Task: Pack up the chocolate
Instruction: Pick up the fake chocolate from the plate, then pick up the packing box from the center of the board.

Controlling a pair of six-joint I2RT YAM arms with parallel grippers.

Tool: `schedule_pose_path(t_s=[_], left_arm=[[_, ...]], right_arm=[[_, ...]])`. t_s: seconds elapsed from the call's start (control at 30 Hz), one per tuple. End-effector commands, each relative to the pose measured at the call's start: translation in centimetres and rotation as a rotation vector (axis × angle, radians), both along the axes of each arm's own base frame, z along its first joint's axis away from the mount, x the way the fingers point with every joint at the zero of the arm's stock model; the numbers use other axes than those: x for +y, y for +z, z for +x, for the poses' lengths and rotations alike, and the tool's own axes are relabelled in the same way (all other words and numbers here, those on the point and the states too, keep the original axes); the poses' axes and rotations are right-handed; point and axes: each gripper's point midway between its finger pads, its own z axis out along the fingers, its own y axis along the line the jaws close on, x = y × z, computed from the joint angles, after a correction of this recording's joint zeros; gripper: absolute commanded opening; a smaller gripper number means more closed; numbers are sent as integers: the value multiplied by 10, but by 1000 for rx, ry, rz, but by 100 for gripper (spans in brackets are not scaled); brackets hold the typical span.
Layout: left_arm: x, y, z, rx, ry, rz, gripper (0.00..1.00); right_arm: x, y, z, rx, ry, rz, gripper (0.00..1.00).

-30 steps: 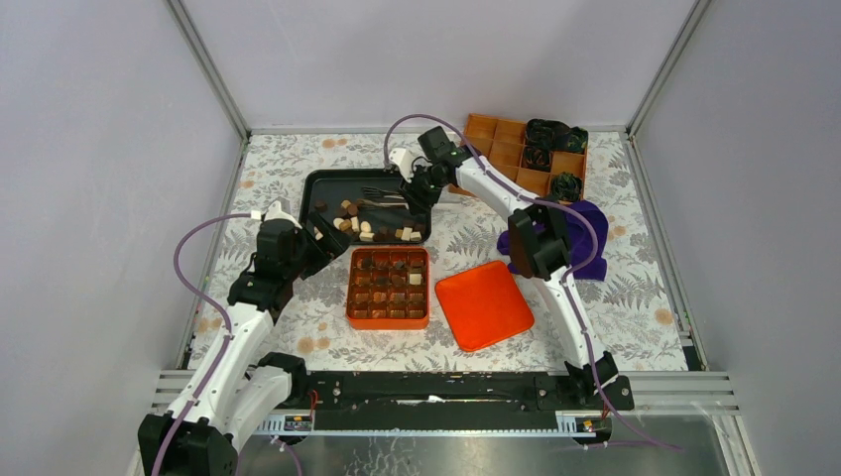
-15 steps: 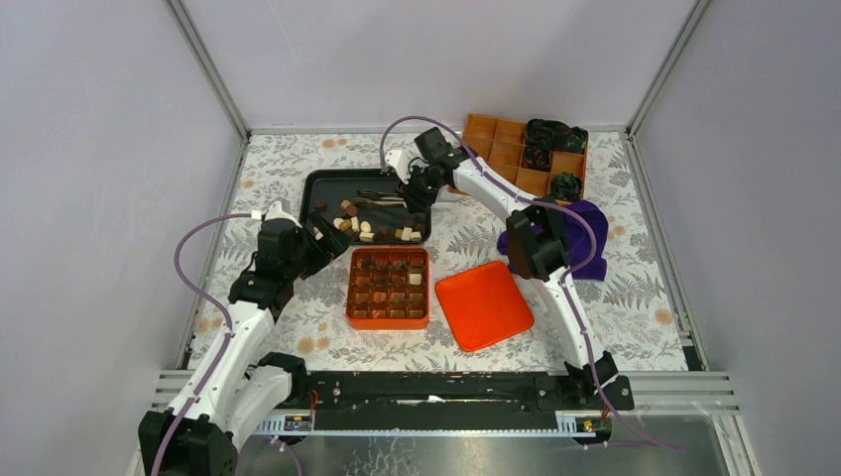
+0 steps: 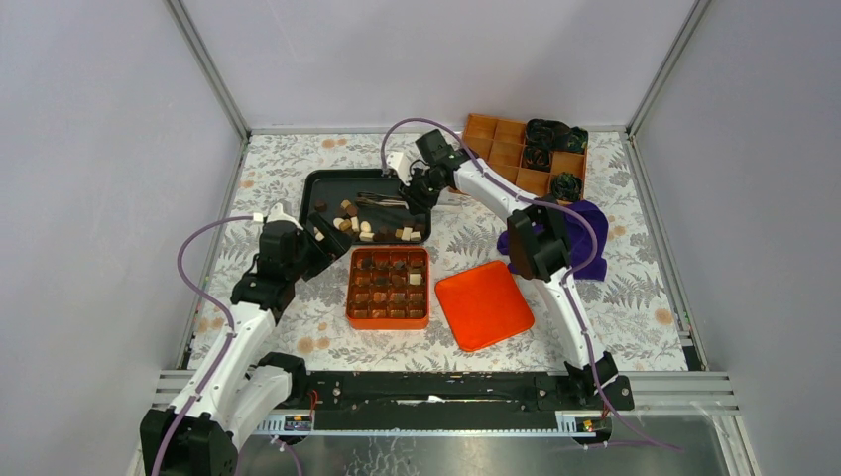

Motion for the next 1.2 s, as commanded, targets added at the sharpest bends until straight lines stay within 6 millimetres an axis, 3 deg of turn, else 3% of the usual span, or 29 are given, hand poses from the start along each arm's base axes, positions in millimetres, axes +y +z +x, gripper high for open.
schedule_pose_path(t_s=[0.0,0.37,0.7,1.0,1.17], left_arm=[[-6,6,6,-54,-19,-37,92],[-8,-21,9,86,-90,38,89],[-3,-43,15,240,-157,156,72],[-8,-63,12,330,-203,236,60],[-14,-68,12,355,-226,296,56]], right_arm=[[0,73,6,-101,-18,99,21],[-29,100,-4,-7,-125,175,15],[-55,118,-27,78,-185,224,14],[-71,156,-65,106,-173,259,14],[-77,161,-84,136,-167,266,14]])
